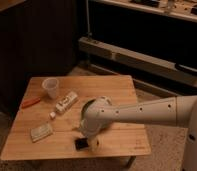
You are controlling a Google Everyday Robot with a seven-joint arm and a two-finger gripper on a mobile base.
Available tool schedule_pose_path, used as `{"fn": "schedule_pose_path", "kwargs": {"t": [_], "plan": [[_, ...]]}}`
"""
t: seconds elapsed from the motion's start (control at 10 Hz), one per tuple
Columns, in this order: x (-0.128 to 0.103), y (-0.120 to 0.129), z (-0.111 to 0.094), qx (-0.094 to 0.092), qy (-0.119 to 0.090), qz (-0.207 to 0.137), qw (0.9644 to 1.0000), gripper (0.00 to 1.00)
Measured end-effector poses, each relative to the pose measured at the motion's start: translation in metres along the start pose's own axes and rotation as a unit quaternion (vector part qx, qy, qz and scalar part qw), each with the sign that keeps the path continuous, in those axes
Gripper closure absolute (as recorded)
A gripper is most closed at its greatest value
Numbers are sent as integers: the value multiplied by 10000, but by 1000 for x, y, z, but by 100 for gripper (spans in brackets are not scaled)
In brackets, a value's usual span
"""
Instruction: Place the eraser in the ceramic cup
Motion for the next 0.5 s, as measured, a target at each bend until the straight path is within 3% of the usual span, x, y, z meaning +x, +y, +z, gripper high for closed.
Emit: {"fn": "schedule_pose_path", "kwargs": {"t": [0.5], "plan": [[-1, 5, 13, 50, 48, 285, 9996, 18]]}}
